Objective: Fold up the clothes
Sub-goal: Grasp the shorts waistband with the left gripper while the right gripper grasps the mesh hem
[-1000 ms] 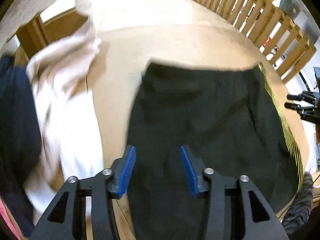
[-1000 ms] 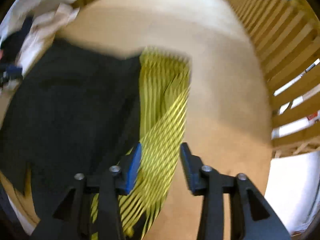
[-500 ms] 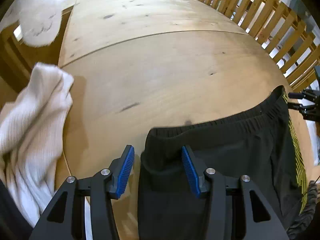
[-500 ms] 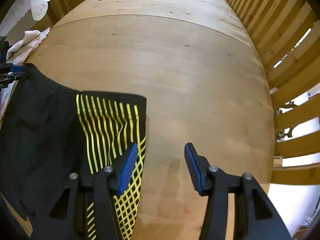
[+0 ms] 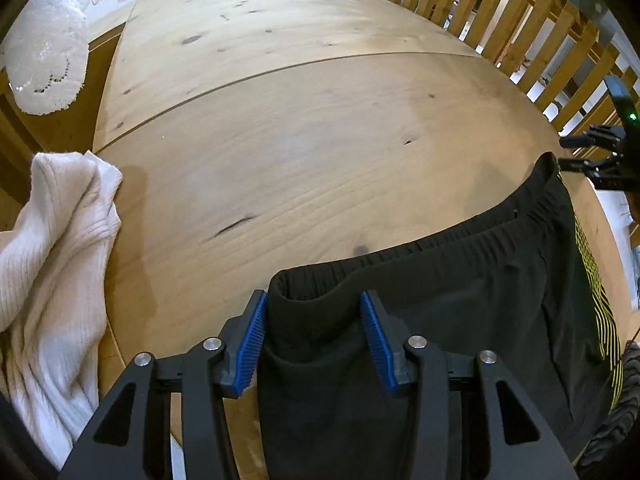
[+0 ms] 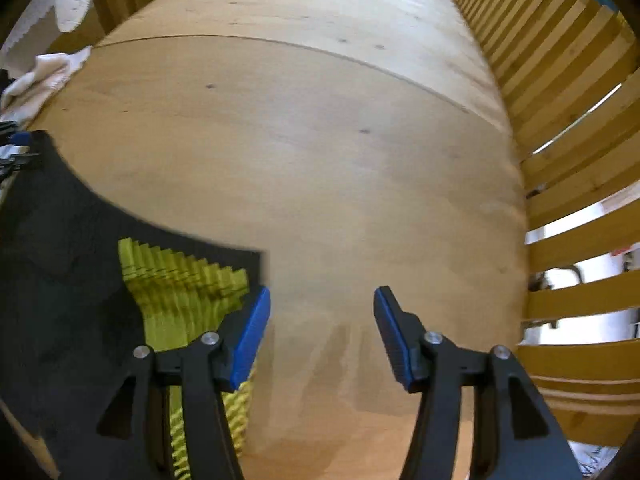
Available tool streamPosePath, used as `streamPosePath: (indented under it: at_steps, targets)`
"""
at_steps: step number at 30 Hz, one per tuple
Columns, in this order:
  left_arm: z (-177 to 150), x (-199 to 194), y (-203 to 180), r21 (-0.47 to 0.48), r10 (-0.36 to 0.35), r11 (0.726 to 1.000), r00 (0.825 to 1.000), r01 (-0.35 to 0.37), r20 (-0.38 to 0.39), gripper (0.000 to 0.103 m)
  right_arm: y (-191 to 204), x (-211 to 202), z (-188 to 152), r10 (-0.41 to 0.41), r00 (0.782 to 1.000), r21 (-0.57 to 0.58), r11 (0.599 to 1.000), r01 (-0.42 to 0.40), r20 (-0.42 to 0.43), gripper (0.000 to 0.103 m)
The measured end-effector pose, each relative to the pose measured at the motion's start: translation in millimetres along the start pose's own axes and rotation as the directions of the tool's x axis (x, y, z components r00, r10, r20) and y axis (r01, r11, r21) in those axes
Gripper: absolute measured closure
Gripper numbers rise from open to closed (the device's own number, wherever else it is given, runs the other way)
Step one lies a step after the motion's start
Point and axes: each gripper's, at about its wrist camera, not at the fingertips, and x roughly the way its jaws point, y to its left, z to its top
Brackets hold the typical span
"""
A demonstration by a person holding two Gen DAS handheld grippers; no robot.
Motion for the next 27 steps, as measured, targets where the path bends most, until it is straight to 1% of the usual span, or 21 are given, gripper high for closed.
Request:
streamPosePath:
  at_steps: [4, 5, 6, 10, 13, 16, 19, 21, 22, 23, 25, 27]
  targets:
    - [-2, -2, -1, -0.014, -0.023, 1.000, 1.000, 0.023, 0.009, 0.059, -4, 3, 6, 0.039, 0.999, 0.010, 0.999, -0.039, 0.003, 0.050]
    - [-2, -1, -2, -0.022, -0.034, 0.999, 0.999, 0.034, 0.012, 0.058, -7, 10, 15, 0.062, 0.998, 0.010, 0.998, -0.062, 0.003, 0.050]
    - [-3, 0, -2, -0.031, -0.047, 0.998, 0.999, 0.047, 0.015, 0.058, -7, 9, 15, 0.092, 0.996, 0.010, 0.996, -0.092, 0.007, 0.050]
    - [-7, -9, 1, -0.040, -0.103, 0.994, 0.994, 0.105, 0.037, 0.058, -13, 9, 9, 0.229, 0.973, 0.009, 0.973, -0.229, 0.034, 0.049]
    - [-9, -19, 5, -0.039, -0.118, 0.992, 0.992, 0.120, 0.048, 0.058, -19, 15, 10, 0.282, 0.959, 0.013, 0.959, -0.282, 0.030, 0.049]
    - [-3, -22, 1, -0.029, -0.128, 0.991, 0.990, 0.130, 0.056, 0.058, -25, 9, 6, 0.303, 0.952, 0.013, 0.953, -0.304, 0.046, 0.049]
    - [-5, -30, -3, 0.022, -0.118, 0.993, 0.992, 0.117, 0.050, 0.058, -19, -5, -6, 0.324, 0.944, -0.007, 0.946, -0.325, 0.059, 0.049]
    - [-7, -37, -5, 0.058, -0.103, 0.993, 0.993, 0.101, 0.049, 0.056, -14, -11, -18, 0.305, 0.951, -0.024, 0.952, -0.304, 0.058, 0.049]
    - [-5, -38, -4, 0.060, -0.106, 0.993, 0.993, 0.103, 0.047, 0.056, -14, -11, -18, 0.296, 0.953, -0.027, 0.955, -0.295, 0.063, 0.048]
    - [-1, -34, -1, 0.050, -0.104, 0.993, 0.994, 0.102, 0.038, 0.056, -13, -6, -15, 0.303, 0.951, -0.024, 0.953, -0.302, 0.058, 0.046]
    - [1, -28, 3, 0.040, -0.072, 0.997, 0.997, 0.072, 0.019, 0.057, -7, 7, -8, 0.305, 0.952, -0.010, 0.952, -0.305, 0.032, 0.046]
    - [3, -20, 6, 0.043, -0.055, 0.998, 0.998, 0.055, -0.003, 0.056, 3, 17, -2, 0.304, 0.952, -0.031, 0.952, -0.304, 0.014, 0.046]
